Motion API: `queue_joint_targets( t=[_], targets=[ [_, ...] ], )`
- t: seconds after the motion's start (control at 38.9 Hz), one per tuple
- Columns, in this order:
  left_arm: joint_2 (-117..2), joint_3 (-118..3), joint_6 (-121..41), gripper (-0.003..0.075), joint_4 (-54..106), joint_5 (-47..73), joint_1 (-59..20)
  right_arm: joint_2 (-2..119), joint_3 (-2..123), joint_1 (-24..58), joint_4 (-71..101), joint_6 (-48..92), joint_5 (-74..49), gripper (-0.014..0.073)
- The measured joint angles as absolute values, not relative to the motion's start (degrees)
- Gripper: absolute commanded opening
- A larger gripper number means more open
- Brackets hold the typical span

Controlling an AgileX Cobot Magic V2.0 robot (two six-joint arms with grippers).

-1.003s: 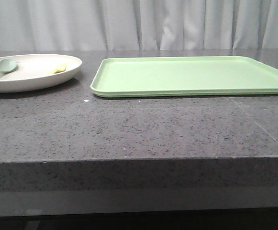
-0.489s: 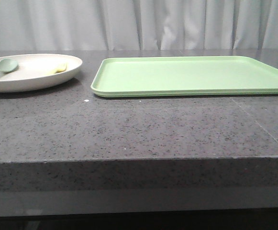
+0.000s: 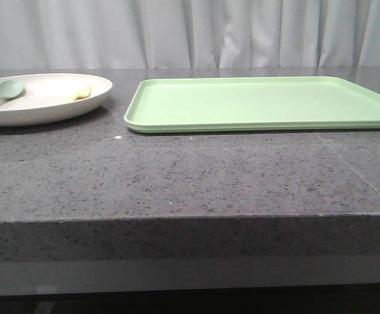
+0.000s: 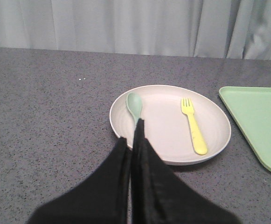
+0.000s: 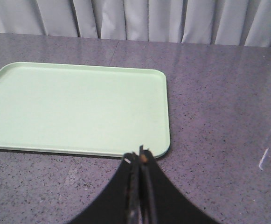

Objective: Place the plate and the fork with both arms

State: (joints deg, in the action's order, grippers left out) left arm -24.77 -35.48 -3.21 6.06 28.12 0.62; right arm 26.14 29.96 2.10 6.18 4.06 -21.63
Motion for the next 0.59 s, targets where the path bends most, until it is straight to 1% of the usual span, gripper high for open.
queue_joint_targets(
  t=[0.05, 0.08, 0.1, 0.13, 0.18, 0.23, 0.26, 0.36, 0.59],
  targets=[
    [-24.77, -35.48, -3.21, 0.0272, 6.06, 28.12, 0.62, 26.14, 29.96, 2.10, 6.18, 4.06, -21.63, 0.0332],
    [-24.77, -35.48, -3.21, 0.0327, 6.06, 28.12, 0.62, 26.14, 29.96, 2.10, 6.18, 4.06, -21.63, 0.0383],
    [-24.77, -35.48, -3.21, 0.0401, 5.83, 28.12, 0.62, 26.14, 29.96, 2.10, 6.18, 4.06, -21.63, 0.0442],
    [-24.77, -35.48, -3.21, 0.0472, 5.55, 28.12, 0.62, 26.14, 29.96, 2.10, 6.18, 4.06, -21.63, 0.0479],
    [-24.77, -35.48, -3.21, 0.0568, 5.01, 28.12, 0.62, 26.14, 29.96, 2.10, 6.18, 4.06, -21.63, 0.0545],
    [-24.77, -35.48, -3.21, 0.0627, 4.41, 28.01, 0.62, 26.14, 29.96, 2.10, 6.16, 4.06, -21.63, 0.0568],
    [-24.77, -35.48, -3.21, 0.0634, 4.35, 27.89, 0.62, 26.14, 29.96, 2.10, 6.16, 4.06, -21.63, 0.0568],
    [-24.77, -35.48, -3.21, 0.0619, 4.20, 27.69, 0.62, 26.14, 29.96, 2.10, 6.06, 4.06, -21.63, 0.0568],
    [-24.77, -35.48, -3.21, 0.0614, 4.31, 27.64, 0.62, 26.14, 29.96, 2.10, 6.06, 4.06, -21.63, 0.0568]
  ],
)
